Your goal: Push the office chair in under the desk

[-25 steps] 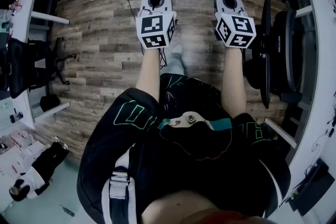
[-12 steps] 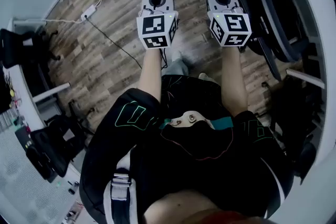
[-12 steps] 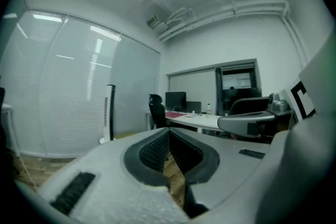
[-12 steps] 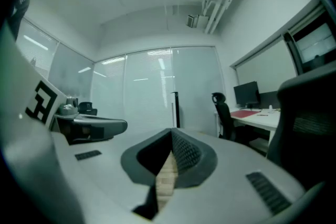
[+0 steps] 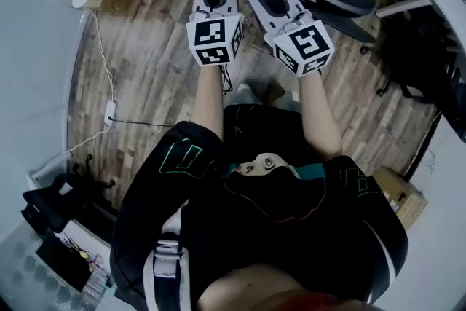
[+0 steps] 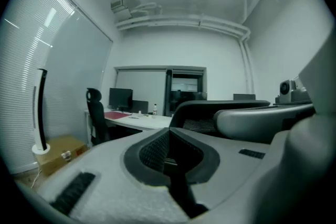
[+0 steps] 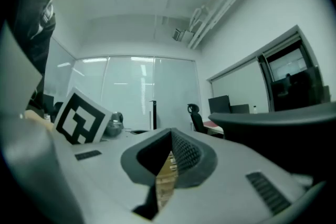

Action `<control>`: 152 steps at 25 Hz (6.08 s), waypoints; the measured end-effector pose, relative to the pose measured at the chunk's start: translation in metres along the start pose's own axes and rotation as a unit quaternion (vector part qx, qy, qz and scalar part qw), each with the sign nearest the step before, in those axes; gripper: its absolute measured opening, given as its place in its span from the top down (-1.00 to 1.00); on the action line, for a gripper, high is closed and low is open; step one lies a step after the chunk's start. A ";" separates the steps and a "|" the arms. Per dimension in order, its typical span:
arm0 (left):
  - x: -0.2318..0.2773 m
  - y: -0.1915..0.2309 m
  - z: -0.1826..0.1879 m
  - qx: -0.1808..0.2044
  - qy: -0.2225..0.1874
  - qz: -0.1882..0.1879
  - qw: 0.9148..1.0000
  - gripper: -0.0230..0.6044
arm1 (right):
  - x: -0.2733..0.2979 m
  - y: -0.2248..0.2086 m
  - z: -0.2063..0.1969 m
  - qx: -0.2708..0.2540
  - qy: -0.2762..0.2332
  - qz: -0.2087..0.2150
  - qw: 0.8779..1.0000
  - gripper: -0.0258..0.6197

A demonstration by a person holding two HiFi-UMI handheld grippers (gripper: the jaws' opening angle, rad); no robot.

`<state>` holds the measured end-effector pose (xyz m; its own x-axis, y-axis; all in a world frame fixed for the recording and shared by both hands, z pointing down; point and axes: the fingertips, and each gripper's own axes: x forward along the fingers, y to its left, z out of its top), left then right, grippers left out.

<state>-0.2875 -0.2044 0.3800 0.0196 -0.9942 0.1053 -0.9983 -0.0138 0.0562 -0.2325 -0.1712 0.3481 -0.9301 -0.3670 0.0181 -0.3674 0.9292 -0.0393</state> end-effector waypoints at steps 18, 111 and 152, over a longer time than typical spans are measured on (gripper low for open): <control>0.018 -0.119 -0.063 0.264 0.087 -0.262 0.924 0.58 | -0.173 -0.085 -0.064 -0.112 0.213 -0.213 0.947 0.60; 0.480 -0.148 -0.104 0.589 0.206 -0.331 0.708 0.43 | -0.041 -0.543 -0.135 -0.281 0.488 -0.138 0.815 0.41; 0.569 -0.067 -0.042 0.523 0.138 -0.266 0.798 0.30 | 0.053 -0.576 -0.061 -0.225 0.333 -0.224 0.888 0.44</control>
<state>-0.2073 -0.7651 0.4780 0.3235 -0.7583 0.5659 -0.3407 -0.6513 -0.6780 -0.0702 -0.7234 0.4322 -0.4289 -0.7360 0.5237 -0.5224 0.6751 0.5209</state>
